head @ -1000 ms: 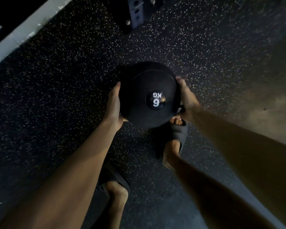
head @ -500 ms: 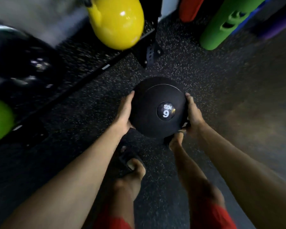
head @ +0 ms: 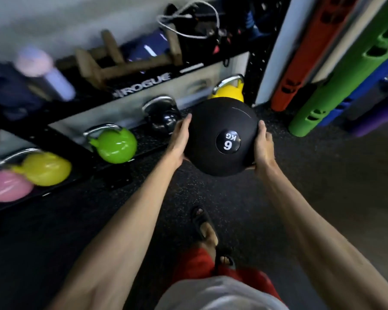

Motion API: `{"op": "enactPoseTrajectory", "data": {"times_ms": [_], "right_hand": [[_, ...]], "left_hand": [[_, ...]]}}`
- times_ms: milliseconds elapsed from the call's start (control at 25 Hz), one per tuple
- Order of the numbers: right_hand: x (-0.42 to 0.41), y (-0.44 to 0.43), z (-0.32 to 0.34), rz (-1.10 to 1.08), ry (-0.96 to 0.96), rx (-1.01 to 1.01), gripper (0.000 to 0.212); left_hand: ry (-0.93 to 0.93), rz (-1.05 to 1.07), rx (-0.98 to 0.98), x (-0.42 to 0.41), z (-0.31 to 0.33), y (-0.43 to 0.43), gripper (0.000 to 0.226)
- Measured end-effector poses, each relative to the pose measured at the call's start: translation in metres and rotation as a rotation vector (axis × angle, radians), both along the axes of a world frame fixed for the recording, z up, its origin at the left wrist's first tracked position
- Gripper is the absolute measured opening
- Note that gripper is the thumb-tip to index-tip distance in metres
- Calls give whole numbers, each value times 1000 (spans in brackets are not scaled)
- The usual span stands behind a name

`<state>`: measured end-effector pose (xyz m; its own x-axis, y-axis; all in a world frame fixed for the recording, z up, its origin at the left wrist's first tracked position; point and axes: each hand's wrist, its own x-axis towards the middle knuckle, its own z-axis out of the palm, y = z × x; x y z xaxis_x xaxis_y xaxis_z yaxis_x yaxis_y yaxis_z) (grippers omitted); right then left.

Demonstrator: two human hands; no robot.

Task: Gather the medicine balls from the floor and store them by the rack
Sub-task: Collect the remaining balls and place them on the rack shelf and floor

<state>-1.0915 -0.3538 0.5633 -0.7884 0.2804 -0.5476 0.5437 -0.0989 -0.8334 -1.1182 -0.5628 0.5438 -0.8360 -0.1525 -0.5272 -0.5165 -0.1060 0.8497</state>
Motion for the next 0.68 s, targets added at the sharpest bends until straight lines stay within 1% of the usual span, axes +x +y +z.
{"op": "enactPoseTrajectory", "data": {"times_ms": [80,120,240,320,400,480,600,680], "right_hand": [[16,-18,31,89,81,63,87],[23,-27,45,137,115,79,89],[47,-62,84,260,225,85,78],[62,-97,111,351,313,87,70],[77,-135,132,455,370,96,66],[93,-170,145,513,386,69,67],[123,-235,165,607,430,-14,80],[142,-283,178,682,452,-62,74]], "left_hand": [[59,54,6,37,30,-20,63],[81,92,16,54,40,-30,66],[153,180,10,109,77,-62,70],[218,312,-8,147,103,-91,66],[265,425,-36,182,123,-122,71],[296,495,-73,210,135,-154,75],[339,610,-136,257,156,-209,76],[370,710,-209,288,170,-247,72]]}}
